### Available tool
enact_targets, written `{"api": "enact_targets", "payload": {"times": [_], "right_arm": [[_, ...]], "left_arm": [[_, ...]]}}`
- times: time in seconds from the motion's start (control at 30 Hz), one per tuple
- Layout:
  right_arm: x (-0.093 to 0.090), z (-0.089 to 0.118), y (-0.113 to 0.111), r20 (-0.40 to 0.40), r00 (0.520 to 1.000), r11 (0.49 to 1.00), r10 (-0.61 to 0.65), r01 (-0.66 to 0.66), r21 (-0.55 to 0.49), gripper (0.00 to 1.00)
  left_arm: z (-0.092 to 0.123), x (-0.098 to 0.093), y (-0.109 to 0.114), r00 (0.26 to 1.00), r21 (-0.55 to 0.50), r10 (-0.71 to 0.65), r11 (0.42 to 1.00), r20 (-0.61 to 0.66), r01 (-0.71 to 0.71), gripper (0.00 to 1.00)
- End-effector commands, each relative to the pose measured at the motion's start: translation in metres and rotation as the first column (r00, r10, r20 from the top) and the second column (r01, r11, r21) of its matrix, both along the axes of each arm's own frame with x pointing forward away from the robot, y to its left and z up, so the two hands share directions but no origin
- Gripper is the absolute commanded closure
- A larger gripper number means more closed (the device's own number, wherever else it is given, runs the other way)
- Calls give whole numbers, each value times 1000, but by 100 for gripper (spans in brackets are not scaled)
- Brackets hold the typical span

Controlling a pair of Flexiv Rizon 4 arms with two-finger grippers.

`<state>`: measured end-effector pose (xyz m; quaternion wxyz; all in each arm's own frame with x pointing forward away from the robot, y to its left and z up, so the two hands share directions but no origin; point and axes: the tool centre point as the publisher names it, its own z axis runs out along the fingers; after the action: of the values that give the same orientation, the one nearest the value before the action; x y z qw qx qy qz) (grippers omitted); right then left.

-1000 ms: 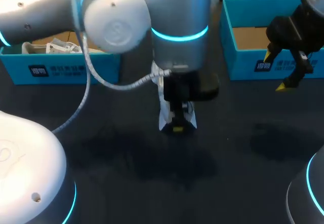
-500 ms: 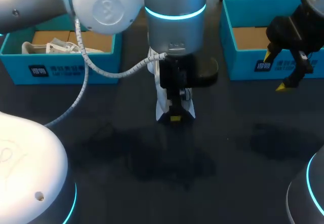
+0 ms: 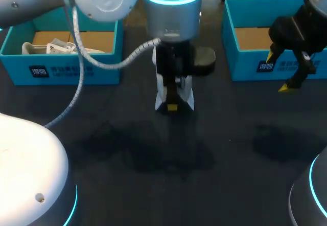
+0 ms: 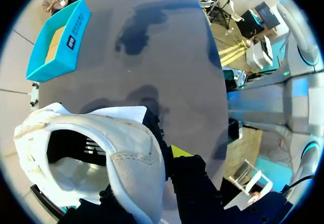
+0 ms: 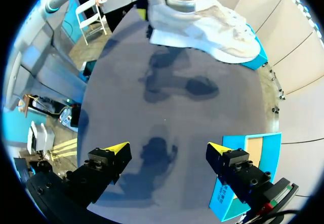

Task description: Take the shoe out of the shoebox, open the shoe tongue, remove and reinsert the insole, then place the shoe into the shoebox

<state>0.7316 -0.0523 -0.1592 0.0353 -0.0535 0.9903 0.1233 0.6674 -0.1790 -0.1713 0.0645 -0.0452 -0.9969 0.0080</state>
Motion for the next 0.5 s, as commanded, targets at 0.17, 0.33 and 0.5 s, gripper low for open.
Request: {"api": "enact_targets", "payload": {"times": [0.17,0.33,0.5], "right_arm": [[1,0,1,-2,1000,1000,0,0,-3,0],[1,0,1,-2,1000,1000,0,0,-3,0],[1,0,1,-2,1000,1000,0,0,-3,0]], "left_arm": [[11,30,27,999,18,-39,999,-4,39,100],[11,46,47,997,42,-79,996,6,78,100],[19,63,69,995,24,-100,995,16,99,100]]}}
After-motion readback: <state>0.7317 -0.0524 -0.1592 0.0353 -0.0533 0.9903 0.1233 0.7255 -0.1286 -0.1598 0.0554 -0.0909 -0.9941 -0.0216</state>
